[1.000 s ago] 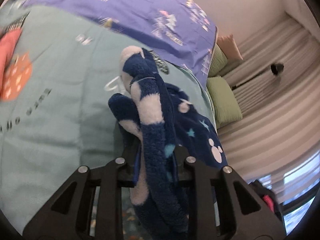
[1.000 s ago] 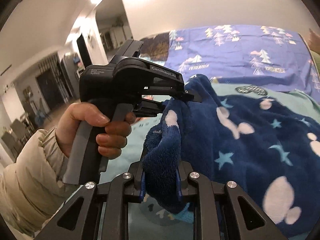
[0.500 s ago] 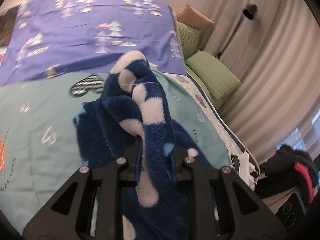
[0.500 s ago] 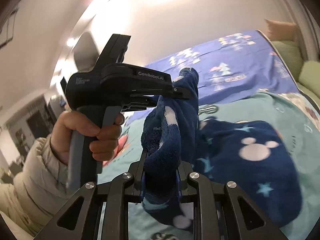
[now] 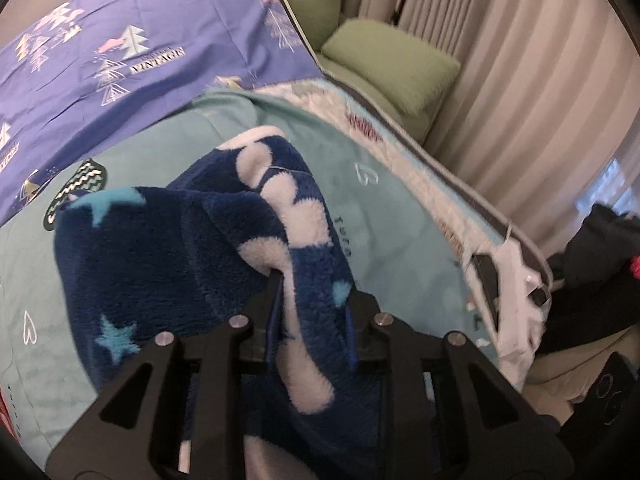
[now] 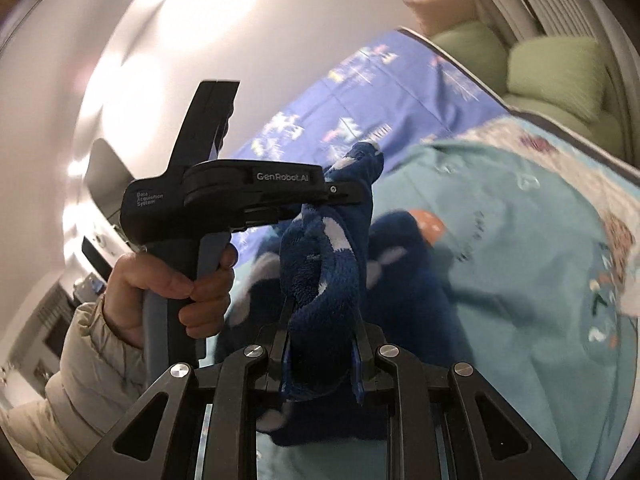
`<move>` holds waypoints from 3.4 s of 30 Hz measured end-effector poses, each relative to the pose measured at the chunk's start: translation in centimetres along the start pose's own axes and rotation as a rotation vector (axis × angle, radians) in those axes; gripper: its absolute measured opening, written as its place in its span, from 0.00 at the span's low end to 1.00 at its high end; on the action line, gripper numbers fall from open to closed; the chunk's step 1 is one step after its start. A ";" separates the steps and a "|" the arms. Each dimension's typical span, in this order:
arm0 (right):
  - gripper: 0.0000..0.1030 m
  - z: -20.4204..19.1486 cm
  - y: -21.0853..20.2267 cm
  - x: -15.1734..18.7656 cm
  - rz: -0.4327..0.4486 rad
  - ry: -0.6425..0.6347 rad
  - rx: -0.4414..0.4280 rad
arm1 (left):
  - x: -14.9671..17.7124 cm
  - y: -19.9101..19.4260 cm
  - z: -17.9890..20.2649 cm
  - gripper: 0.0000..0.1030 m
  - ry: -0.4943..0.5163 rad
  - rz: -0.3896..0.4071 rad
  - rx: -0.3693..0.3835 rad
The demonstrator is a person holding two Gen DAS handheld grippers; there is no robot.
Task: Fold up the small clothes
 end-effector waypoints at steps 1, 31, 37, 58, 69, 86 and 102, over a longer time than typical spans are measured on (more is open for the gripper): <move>0.21 0.5 0.1 0.3 -0.011 0.016 0.001 | 0.1 0.7 0.3 0.32 0.008 -0.011 -0.007; 0.23 -3.8 0.6 0.1 -0.195 -0.236 0.245 | 10.9 -4.7 -4.6 0.60 -0.002 0.165 -0.181; 0.20 1.7 3.3 3.0 -0.252 -0.074 0.275 | 11.6 -3.4 -5.3 0.67 -0.041 0.172 -0.108; 0.20 1.2 5.3 2.4 -0.325 -0.105 0.315 | 17.3 -4.5 -2.9 0.71 0.122 0.227 -0.121; 0.23 -4.0 4.3 -5.4 -0.196 -0.275 0.276 | 10.7 -9.1 -3.6 0.70 0.055 0.312 -0.044; 0.25 -1.7 11.6 -6.1 -0.338 -0.242 0.274 | 6.5 -2.3 -8.0 0.61 -0.080 0.194 0.059; 0.25 6.3 23.3 -9.2 -0.454 -0.020 0.288 | 0.2 5.7 -12.6 0.63 -0.131 0.100 -0.125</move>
Point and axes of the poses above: each gripper's, at about its wrist camera, not at the fingertips, and y roughly the way its jaws point, z to its right, x to its underside, the point moved 1 cm from there along y, roughly the way its jaws point, and after that the axes turned 6 degrees about -y, right-handed, at the moved point
